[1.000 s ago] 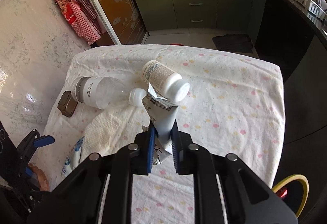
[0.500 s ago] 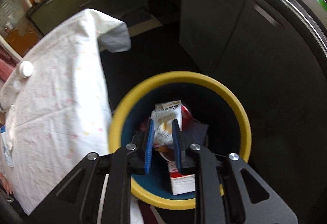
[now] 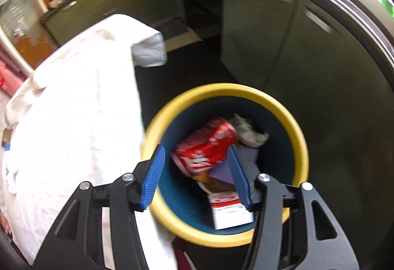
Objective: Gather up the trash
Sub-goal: 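Carry the silver wrapper over the bin and open the right tool, then grasp the white-and-blue milk pouch with the left tool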
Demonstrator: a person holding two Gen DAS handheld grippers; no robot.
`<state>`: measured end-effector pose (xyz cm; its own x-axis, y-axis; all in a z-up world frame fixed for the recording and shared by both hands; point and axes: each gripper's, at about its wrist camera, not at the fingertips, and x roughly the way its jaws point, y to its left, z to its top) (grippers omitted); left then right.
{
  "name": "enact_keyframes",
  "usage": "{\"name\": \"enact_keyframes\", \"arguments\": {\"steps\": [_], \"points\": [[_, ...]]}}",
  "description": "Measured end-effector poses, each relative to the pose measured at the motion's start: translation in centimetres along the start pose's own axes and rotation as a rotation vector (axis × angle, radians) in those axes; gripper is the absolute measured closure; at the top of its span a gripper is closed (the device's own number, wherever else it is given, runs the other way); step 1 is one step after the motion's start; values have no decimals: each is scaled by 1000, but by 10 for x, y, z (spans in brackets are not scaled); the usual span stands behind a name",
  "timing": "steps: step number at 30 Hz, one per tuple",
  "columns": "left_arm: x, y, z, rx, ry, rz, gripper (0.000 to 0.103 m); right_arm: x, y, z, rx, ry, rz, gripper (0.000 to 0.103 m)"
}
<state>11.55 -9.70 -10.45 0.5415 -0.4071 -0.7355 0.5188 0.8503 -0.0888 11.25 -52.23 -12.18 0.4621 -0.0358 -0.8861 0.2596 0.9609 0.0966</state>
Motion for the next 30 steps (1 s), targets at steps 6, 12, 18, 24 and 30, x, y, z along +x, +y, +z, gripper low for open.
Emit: {"name": "enact_keyframes", "arguments": {"steps": [6, 12, 18, 24, 30], "points": [[22, 20, 0, -83, 125, 65, 5, -1, 26, -3, -58, -6, 51, 49], [39, 21, -12, -93, 224, 48, 31, 3, 34, -7, -70, 16, 66, 48], [45, 24, -18, -114, 247, 63, 49, 9, 39, -10, -82, 25, 81, 47], [37, 29, -21, -124, 254, 61, 76, 12, 45, -9, -90, 34, 88, 47], [15, 20, -29, -79, 273, 35, 78, 5, 49, -8, -101, 17, 88, 47]]}}
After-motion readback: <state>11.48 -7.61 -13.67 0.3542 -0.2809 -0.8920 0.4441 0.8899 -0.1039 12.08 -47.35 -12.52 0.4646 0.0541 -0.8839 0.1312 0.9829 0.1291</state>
